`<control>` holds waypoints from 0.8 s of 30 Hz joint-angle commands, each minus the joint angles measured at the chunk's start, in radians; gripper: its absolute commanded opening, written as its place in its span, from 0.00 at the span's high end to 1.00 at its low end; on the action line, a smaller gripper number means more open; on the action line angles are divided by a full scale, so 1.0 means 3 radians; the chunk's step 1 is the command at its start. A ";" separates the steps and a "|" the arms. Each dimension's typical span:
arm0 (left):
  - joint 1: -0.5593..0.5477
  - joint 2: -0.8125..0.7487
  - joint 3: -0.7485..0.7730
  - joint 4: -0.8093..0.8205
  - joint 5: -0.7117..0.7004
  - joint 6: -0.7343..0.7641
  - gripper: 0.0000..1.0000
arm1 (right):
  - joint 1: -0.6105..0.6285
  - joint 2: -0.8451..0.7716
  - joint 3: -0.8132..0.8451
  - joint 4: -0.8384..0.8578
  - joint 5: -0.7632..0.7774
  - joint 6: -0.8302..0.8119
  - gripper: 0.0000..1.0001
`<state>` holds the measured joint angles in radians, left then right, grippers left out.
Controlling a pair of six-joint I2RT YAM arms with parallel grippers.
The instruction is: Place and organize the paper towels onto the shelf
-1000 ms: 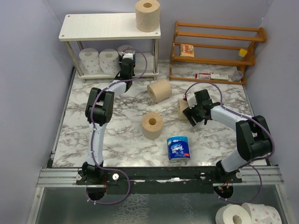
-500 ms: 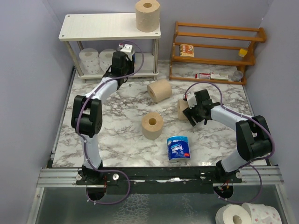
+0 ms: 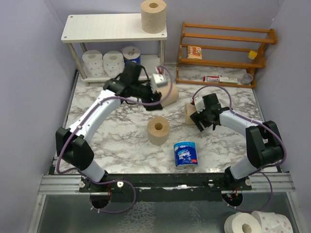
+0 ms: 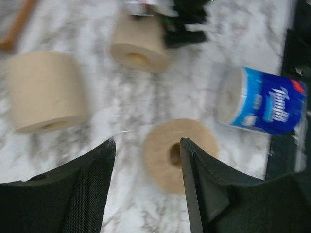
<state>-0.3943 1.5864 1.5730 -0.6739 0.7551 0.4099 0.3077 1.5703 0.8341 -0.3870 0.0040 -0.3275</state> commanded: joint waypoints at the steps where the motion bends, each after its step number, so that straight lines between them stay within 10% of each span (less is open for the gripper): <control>1: -0.0875 -0.0111 -0.0362 -0.0759 0.0237 0.0462 0.39 | 0.0033 0.0191 -0.0259 -0.0295 0.0154 -0.0048 0.24; 6: -0.1043 0.0027 -0.0317 -0.0828 0.0512 0.0401 0.26 | 0.0029 0.0035 -0.0289 -0.0121 0.0562 0.0022 0.20; 9: -0.1047 0.0156 -0.0248 -0.0949 0.0970 0.0421 0.02 | -0.0040 -0.0096 -0.0292 -0.0048 0.0734 0.0103 0.19; 24: -0.1403 0.1227 0.0351 -0.1631 0.1087 0.0822 0.01 | -0.0339 -0.1400 -0.0315 -0.0157 0.0114 0.0022 0.20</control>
<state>-0.7658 1.8977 1.6184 -1.0744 1.0435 0.5995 0.2340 1.2060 0.7692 -0.4622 0.0311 -0.3145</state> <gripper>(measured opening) 0.991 0.805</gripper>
